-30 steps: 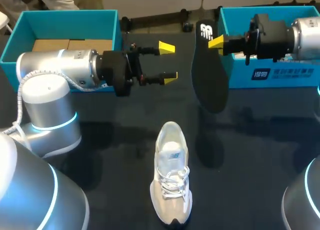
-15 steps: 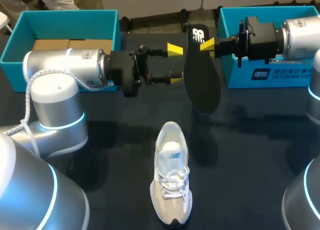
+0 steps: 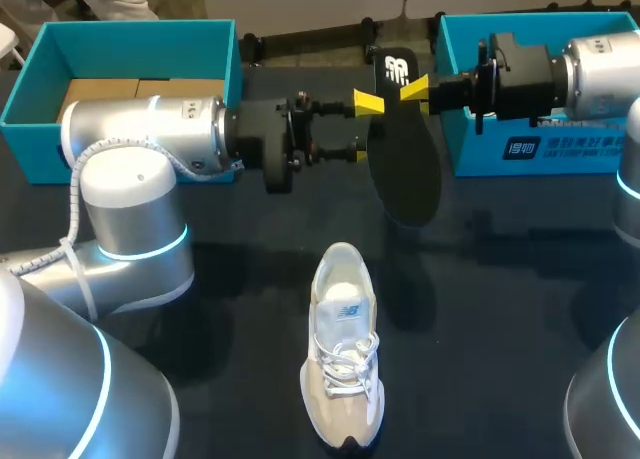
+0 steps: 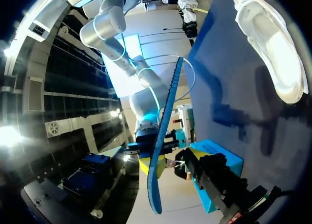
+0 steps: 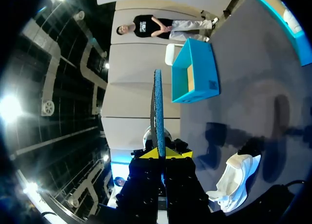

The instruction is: Take the shoe out of the shoebox, open the shoe tongue, remove and reinsert the insole, then place the shoe into the shoebox

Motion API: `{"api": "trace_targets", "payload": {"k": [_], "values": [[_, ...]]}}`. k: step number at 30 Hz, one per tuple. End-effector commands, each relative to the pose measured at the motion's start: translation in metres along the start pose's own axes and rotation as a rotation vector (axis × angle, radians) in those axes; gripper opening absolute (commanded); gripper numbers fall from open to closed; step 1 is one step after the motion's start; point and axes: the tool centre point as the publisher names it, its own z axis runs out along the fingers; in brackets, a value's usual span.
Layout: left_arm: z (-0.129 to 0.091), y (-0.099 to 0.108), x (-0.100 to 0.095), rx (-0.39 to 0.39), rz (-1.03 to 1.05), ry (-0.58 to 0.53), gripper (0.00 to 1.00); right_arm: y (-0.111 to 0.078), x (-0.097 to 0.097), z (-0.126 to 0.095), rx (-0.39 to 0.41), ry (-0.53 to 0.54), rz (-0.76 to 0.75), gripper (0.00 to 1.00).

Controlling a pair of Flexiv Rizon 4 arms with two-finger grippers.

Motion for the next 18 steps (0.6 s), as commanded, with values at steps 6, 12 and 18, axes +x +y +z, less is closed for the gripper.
{"api": "trace_targets", "payload": {"k": [6, 12, 18], "values": [[0.01, 0.003, -0.002, -0.005, 0.014, -0.005, 0.53, 0.001, 0.0, 0.002, 0.001, -0.002, 0.001, 0.0], [0.015, 0.004, -0.006, -0.003, 0.029, -0.003, 0.56, 0.001, 0.0, 0.002, 0.001, -0.002, 0.001, 0.0], [0.019, 0.002, -0.006, 0.0, 0.031, -0.008, 0.45, 0.001, 0.0, 0.002, 0.001, -0.002, 0.001, 0.0]]}}
